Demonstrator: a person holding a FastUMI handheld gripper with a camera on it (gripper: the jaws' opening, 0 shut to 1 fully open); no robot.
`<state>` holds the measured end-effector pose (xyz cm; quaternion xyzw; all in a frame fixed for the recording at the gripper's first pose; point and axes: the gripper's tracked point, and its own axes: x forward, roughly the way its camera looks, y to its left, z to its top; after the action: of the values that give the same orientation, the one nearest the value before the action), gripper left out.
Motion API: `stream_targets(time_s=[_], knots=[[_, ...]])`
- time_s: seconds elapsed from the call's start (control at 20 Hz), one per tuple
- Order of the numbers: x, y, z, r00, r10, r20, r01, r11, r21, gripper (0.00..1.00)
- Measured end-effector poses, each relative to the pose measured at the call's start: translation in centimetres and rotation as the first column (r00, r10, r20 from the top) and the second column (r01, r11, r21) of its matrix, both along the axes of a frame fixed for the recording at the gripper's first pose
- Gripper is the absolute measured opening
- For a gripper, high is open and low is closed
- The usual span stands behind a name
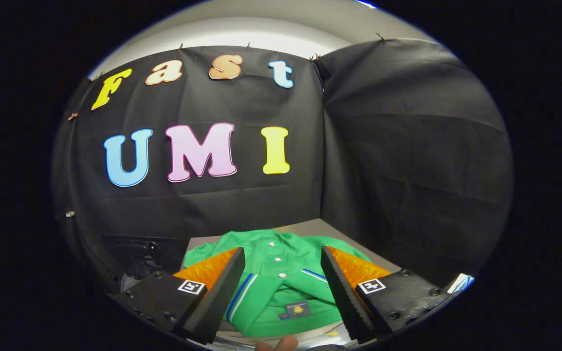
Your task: Put the clothes into the washing machine and then close the washing machine lid.
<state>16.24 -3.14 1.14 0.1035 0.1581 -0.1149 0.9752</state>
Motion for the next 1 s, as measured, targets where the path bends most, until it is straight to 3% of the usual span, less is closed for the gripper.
stream_targets(time_s=[0.15, 0.35, 0.5, 0.55, 0.7, 0.75, 1.0], knots=[[3.7, 1.5, -3.3, 0.986, 0.048, -0.159, -0.040, 0.998, 0.051, 0.99], [6.5, 1.7, -7.1, 0.938, 0.090, -0.334, -0.063, 0.994, 0.091, 0.99], [7.5, 2.0, -9.4, 0.914, 0.138, -0.383, -0.075, 0.982, 0.175, 0.99], [8.1, 1.7, -9.2, 0.919, 0.151, -0.363, -0.087, 0.979, 0.186, 1.00], [9.2, 1.0, -10.0, 0.911, 0.178, -0.371, -0.123, 0.978, 0.169, 0.99], [9.0, 0.5, -10.1, 0.907, 0.179, -0.380, -0.128, 0.979, 0.156, 0.95], [9.0, -0.1, -9.6, 0.904, 0.124, -0.408, -0.077, 0.988, 0.131, 0.28]])
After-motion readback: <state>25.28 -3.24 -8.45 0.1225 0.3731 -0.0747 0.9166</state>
